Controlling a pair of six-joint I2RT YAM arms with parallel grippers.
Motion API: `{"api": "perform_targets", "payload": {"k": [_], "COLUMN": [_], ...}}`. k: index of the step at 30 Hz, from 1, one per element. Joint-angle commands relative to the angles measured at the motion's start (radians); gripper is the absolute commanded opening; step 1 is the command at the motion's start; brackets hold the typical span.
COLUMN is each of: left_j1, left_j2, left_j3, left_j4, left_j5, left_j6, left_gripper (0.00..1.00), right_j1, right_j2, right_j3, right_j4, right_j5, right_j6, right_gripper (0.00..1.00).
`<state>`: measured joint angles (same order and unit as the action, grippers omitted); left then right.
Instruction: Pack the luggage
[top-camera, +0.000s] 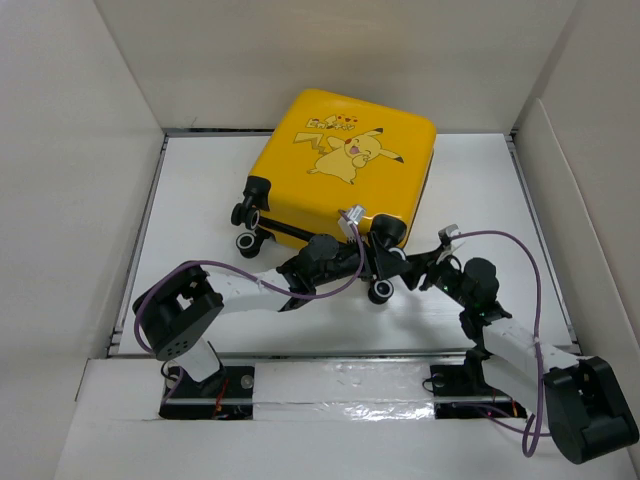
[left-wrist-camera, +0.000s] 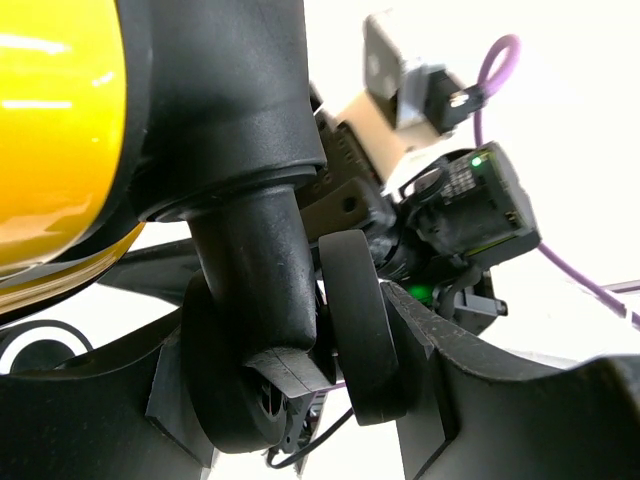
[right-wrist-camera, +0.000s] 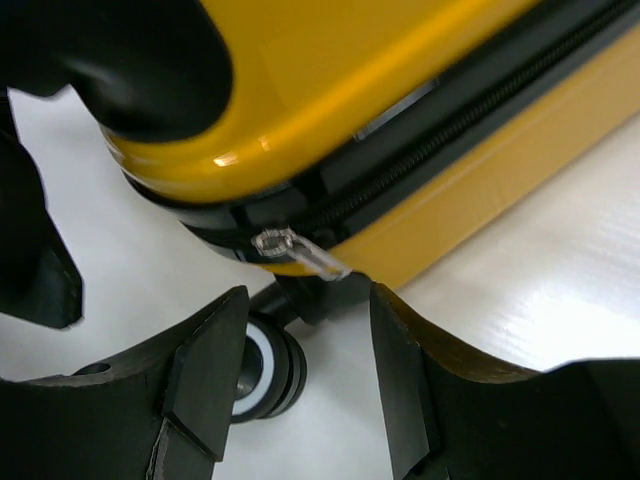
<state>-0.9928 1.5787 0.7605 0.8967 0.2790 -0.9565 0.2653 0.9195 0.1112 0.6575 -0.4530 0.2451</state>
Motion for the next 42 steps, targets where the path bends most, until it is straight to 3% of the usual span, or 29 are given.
{"api": "perform_targets", "payload": {"k": [1, 7, 8, 10, 11, 15, 21, 27, 37, 38, 41, 42], "left_j1": [-0.027, -0.027, -0.027, -0.027, -0.027, -0.027, -0.018, -0.009, -0.056, -0.044, -0.006, 0.032], "left_j2": [-0.118, -0.103, -0.103, -0.106, -0.108, -0.108, -0.082, -0.046, -0.042, -0.057, -0.109, -0.143], "left_j3": [0.054, 0.062, 0.063, 0.065, 0.068, 0.08, 0.129, 0.203, 0.183, 0.159, 0.103, 0.073], "left_j4": [0.295, 0.304, 0.303, 0.297, 0.292, 0.274, 0.277, 0.303, 0.357, 0.344, 0.294, 0.268], "left_j5": [0.146, 0.161, 0.161, 0.163, 0.163, 0.164, 0.204, 0.25, 0.236, 0.236, 0.249, 0.267], "left_j6": [0.062, 0.055, 0.055, 0.058, 0.059, 0.07, 0.048, -0.013, -0.099, -0.097, -0.074, -0.042], "left_gripper": [0.0, 0.0, 0.0, 0.0, 0.0, 0.0, 0.0, 0.0, 0.01, 0.28, 0.72, 0.8], "right_j1": [0.023, 0.045, 0.054, 0.054, 0.064, 0.138, 0.36, 0.662, 0.835, 0.835, 0.804, 0.772], "right_j2": [0.018, 0.09, 0.097, 0.12, 0.124, 0.101, 0.018, 0.077, 0.611, 0.622, 0.553, 0.482], "right_j3": [0.068, 0.097, 0.099, 0.105, 0.104, 0.081, 0.01, 0.008, 0.18, 0.151, 0.07, 0.052], "right_j4": [0.11, 0.14, 0.146, 0.162, 0.171, 0.198, 0.203, 0.35, 1.006, 1.027, 0.918, 0.816], "right_j5": [0.02, 0.037, 0.034, 0.036, 0.043, 0.086, 0.313, 0.594, 0.704, 0.714, 0.787, 0.81], "right_j6": [-0.064, -0.09, -0.09, -0.09, -0.08, -0.043, 0.019, 0.074, 0.098, 0.111, 0.152, 0.18], "right_gripper": [0.58, 0.53, 0.42, 0.29, 0.15, 0.0, 0.0, 0.0, 0.0, 0.0, 0.0, 0.0]}}
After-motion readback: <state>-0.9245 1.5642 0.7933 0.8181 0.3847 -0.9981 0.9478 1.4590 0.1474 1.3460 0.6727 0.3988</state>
